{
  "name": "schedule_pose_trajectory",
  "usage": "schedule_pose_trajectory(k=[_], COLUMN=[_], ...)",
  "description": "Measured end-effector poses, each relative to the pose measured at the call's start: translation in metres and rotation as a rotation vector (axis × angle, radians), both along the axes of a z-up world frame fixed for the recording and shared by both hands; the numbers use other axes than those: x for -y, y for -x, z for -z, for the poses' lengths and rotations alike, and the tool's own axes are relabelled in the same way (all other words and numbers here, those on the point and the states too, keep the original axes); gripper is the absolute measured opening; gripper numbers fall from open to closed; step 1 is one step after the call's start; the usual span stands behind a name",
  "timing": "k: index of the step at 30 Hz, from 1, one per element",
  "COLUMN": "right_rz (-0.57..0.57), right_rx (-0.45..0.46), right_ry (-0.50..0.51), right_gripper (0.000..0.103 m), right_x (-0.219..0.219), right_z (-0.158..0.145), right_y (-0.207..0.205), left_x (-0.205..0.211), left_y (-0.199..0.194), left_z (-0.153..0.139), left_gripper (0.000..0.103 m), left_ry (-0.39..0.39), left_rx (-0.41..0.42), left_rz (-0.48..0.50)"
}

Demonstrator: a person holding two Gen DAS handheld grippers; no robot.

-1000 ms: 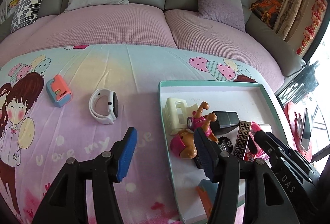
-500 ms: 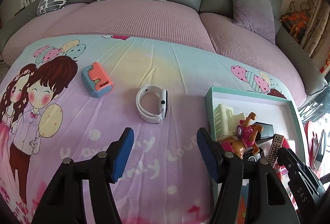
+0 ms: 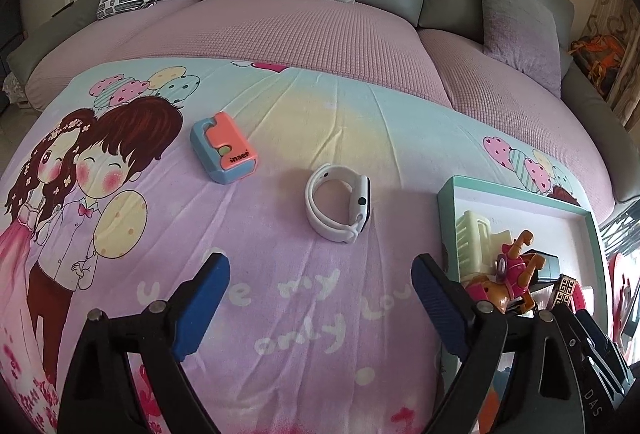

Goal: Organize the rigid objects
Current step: 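Lower the doll and box into the tray and open both tools, then move both open tools back to the white watch and pink-and-blue case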

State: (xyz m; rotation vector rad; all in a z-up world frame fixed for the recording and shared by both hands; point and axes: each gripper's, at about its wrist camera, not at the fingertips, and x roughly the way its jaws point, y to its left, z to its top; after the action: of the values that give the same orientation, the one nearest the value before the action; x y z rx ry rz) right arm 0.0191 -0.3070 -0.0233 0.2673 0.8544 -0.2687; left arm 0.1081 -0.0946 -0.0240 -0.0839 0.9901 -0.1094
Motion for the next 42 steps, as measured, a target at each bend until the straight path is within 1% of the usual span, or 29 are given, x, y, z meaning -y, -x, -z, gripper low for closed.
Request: schedule_pose_trajectory(k=[2,3,5,7,9,10,11,13,17,20,24,33,37,42], right_rz=[-0.008,-0.010,-0.012,-0.011,-0.009,-0.006,-0.001,0.006,0.018,0.025,0.020,0.006,-0.033,-0.103], right_rx=[0.001,0.001,0.001,0.001,0.005,0.008,0.010,0.016,0.031,0.037,0.045,0.067,0.090,0.095], right_ry=[0.000,0.001,0.008,0.017,0.011,0.007,0.003,-0.002,-0.011,-0.005,-0.011,-0.017,-0.014,-0.031], right_gripper=[0.073,0.075,0.082,0.086,0.088,0.091,0.097,0.103,0.103,0.103,0.103,0.103,0.103,0.103], right_x=[-0.001,-0.002,-0.003,-0.003,-0.002,-0.001,-0.001,0.001,0.004,0.006,0.007,0.002,-0.012,-0.038], right_z=[0.000,0.000,0.000,-0.001,-0.001,-0.001,-0.002,-0.003,-0.005,-0.006,-0.008,-0.014,-0.020,-0.019], right_y=[-0.001,-0.001,-0.001,-0.001,-0.001,-0.001,0.000,0.000,0.002,0.003,0.004,0.005,0.002,-0.006], left_x=[-0.002,-0.003,-0.006,-0.010,-0.014,-0.015,-0.016,-0.016,-0.016,-0.016,-0.017,-0.017,-0.024,-0.038], left_y=[-0.001,-0.001,-0.001,-0.001,-0.002,-0.002,-0.002,-0.003,-0.004,-0.003,-0.003,-0.002,-0.002,-0.002], left_z=[0.001,0.001,0.001,0.000,-0.001,-0.001,-0.001,0.000,0.003,0.002,0.000,-0.002,-0.007,-0.013], left_gripper=[0.097,0.099,0.099,0.099,0.099,0.099,0.099,0.099,0.099,0.099,0.099,0.099,0.099,0.099], left_ry=[-0.019,-0.028,-0.043,-0.043,-0.037,-0.038,-0.041,-0.051,-0.062,-0.067,-0.072,-0.076,-0.064,-0.061], left_rx=[0.009,0.016,0.029,0.039,0.044,0.046,0.047,0.045,0.039,0.050,0.067,0.072,0.091,0.107], left_rz=[-0.017,-0.028,-0.051,-0.072,-0.091,-0.098,-0.102,-0.109,-0.114,-0.126,-0.138,-0.137,-0.143,-0.162])
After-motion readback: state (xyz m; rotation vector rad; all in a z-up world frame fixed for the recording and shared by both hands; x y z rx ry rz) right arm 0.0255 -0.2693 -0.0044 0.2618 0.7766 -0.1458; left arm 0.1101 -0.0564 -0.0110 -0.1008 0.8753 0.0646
